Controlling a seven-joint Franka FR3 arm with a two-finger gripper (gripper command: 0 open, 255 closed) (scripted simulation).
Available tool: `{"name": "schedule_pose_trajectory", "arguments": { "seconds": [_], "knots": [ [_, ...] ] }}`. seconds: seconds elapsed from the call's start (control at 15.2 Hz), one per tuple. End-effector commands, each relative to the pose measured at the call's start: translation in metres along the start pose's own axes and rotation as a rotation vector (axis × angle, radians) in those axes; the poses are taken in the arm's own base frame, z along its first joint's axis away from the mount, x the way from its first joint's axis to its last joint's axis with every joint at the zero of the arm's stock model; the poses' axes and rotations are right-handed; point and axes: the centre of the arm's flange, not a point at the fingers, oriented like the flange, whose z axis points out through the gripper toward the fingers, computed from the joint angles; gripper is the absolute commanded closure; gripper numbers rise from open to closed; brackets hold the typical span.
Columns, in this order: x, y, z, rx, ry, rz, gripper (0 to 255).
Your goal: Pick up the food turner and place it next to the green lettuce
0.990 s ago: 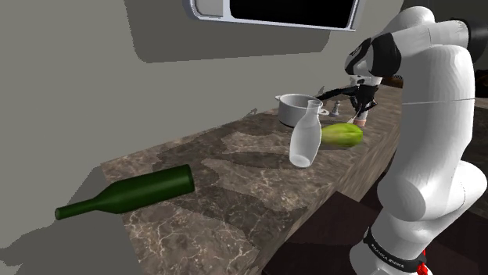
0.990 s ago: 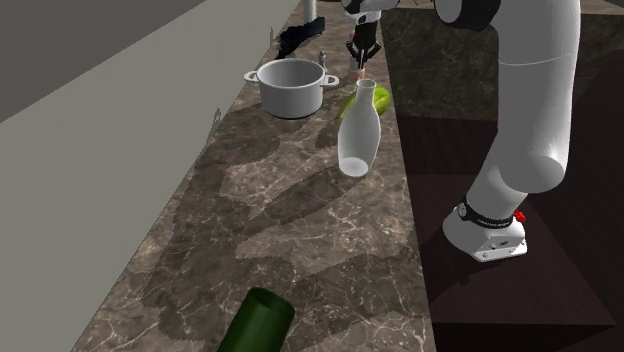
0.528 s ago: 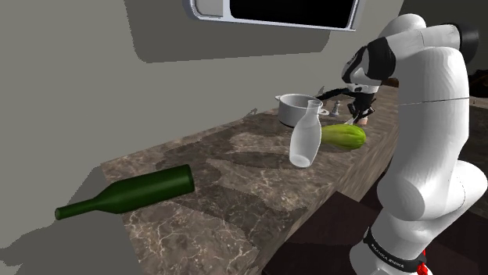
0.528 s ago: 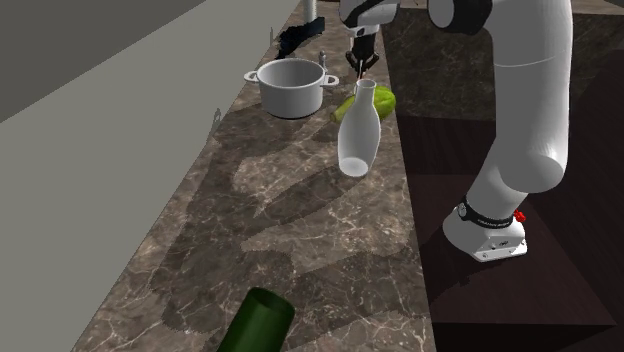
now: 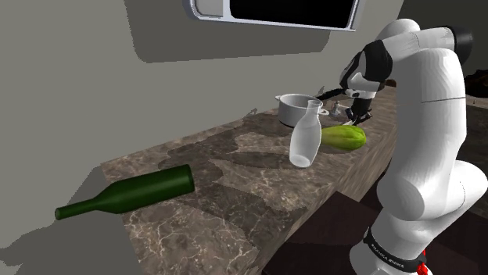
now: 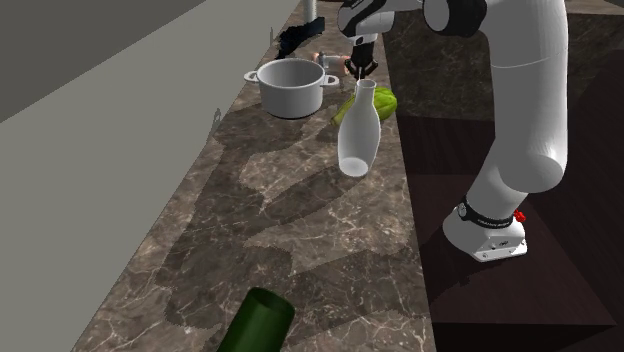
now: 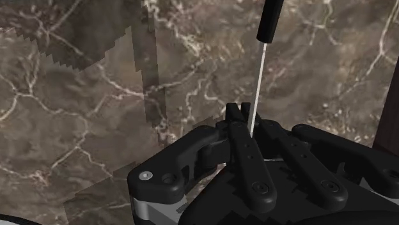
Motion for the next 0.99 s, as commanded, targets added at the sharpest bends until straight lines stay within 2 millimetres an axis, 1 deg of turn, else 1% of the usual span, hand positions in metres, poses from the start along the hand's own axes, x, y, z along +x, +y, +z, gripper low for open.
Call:
{"name": "schedule_pose_trajectory", "arguments": {
  "seconds": [0.0, 0.13, 0.2, 0.53, 0.73, 0.79, 0.92],
  "knots": [
    [0.0, 0.0, 0.0, 0.0, 0.0, 0.0, 255],
    [0.0, 0.0, 0.0, 0.0, 0.0, 0.0, 255],
    [0.0, 0.0, 0.0, 0.0, 0.0, 0.0, 0],
    [0.0, 0.0, 0.0, 0.0, 0.0, 0.0, 0],
    [0.0, 0.0, -0.039, 0.0, 0.0, 0.0, 0],
    [0.0, 0.0, -0.05, 0.0, 0.0, 0.0, 0],
    [0.0, 0.0, -0.05, 0.0, 0.0, 0.0, 0]
  ]
}}
